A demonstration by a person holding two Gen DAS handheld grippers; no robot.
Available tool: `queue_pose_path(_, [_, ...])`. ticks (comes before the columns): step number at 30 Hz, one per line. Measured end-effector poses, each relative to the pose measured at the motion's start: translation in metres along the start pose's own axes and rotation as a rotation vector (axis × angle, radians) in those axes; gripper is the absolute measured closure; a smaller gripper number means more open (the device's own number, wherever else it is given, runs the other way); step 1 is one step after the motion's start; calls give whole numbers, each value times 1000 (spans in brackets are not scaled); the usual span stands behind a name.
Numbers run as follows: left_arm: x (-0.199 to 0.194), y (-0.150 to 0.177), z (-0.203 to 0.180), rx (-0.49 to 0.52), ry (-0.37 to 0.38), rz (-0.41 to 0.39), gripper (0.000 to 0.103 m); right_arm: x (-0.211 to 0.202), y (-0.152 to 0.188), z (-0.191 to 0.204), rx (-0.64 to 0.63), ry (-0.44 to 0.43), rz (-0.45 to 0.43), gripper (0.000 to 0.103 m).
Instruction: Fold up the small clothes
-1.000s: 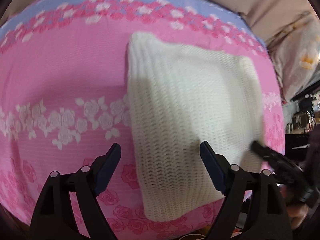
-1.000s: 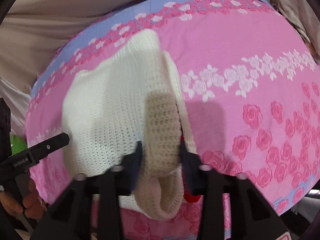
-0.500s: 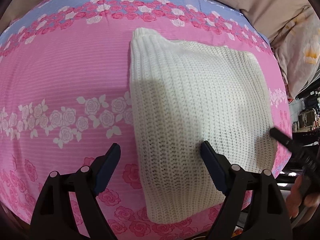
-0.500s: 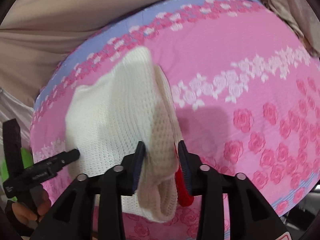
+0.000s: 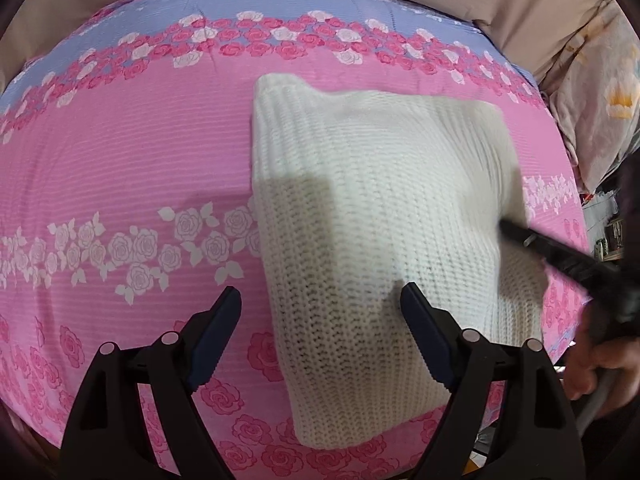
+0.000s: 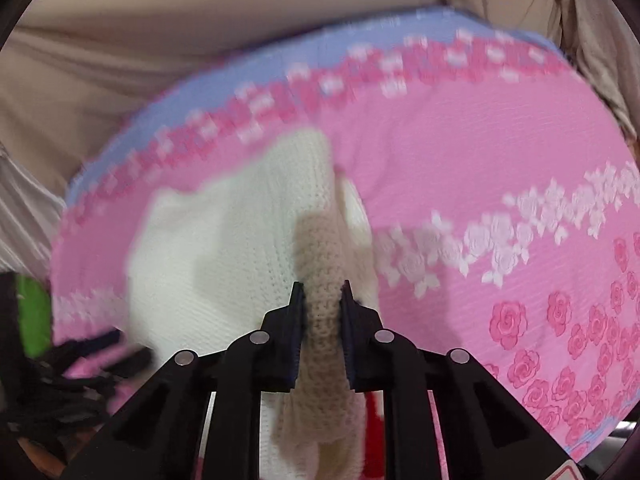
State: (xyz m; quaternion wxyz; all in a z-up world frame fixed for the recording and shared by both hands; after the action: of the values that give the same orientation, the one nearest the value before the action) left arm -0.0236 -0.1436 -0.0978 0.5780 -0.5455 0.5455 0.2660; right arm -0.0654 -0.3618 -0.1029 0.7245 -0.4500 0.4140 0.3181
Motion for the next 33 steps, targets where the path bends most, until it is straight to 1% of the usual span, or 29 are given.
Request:
queue_pose_path(1, [0,0,1,-6,0,2,23,9,6,-4,6,6,29,81])
queue_pose_path(2, [-1,0,3,-15,1,-2,23,7,6,-8,46,-16,16,77])
queue_pose_path(4, [-2,-1,6,-31,12,-9,23,-11,4,-9,118,-61,-15,70])
queue_pose_path(5, [0,-1,8,-45,17,-7,23,-20,3,-10,132,-69,-34,58])
queue_pose_path(6, [2,-1,8,-59,24,-3,23,-24,5,-11,128,-59,-39,52])
queue_pose_path(7, [4,-1,9,-75,35,1,23,-24,8,-13,114,-42,-35,47])
queue_pose_path(8, [5,-1,9,-86,44,3,23,-21,14,-16,97,-30,-20,44])
queue_pose_path(9, [7,-2,9,-103,56,3,22,-15,20,-19,95,-27,6,43])
queue_pose_path(10, [9,-3,9,-118,66,2,21,-8,27,-22,106,-31,34,39])
queue_pose_path(11, [12,-4,8,-128,73,6,21,-2,32,-25,139,-59,55,38])
queue_pose_path(13, [18,-5,6,-142,82,19,20,5,34,-29,208,-106,67,36])
queue_pose_path(16, [25,-10,3,-170,105,24,19,11,32,-28,219,-125,84,34])
queue_pose_path(21, [42,-17,2,-220,119,32,12,26,29,-30,266,-192,124,30])
queue_pose_path(23, [50,-17,4,-262,151,45,10,30,30,-32,301,-233,128,26])
queue_pose_path(25, [56,-16,7,-305,183,51,8,30,29,-32,308,-251,128,25])
queue_pose_path(26, [56,-16,7,-311,187,43,7,30,29,-31,302,-258,131,25])
queue_pose_path(30, [56,-18,2,-290,155,29,6,32,25,-30,297,-271,164,25])
queue_pose_path(31, [56,-18,2,-290,154,29,6,32,23,-29,305,-280,179,26])
queue_pose_path(33, [56,-16,2,-299,158,33,6,27,18,-29,324,-320,176,26])
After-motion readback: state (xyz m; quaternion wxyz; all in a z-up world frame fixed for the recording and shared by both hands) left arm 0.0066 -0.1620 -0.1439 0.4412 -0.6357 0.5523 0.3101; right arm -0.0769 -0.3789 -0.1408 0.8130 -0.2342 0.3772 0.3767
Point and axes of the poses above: each gripper's, at about its wrist camera, not at the fingertips, and x roughly the way its jaws point, z to its left, y to its underside, the point moved 7 cm from there along x, roughly the way its jaws point, and after that the axes turned 4 degrees about -z, right-handed, at the moved point
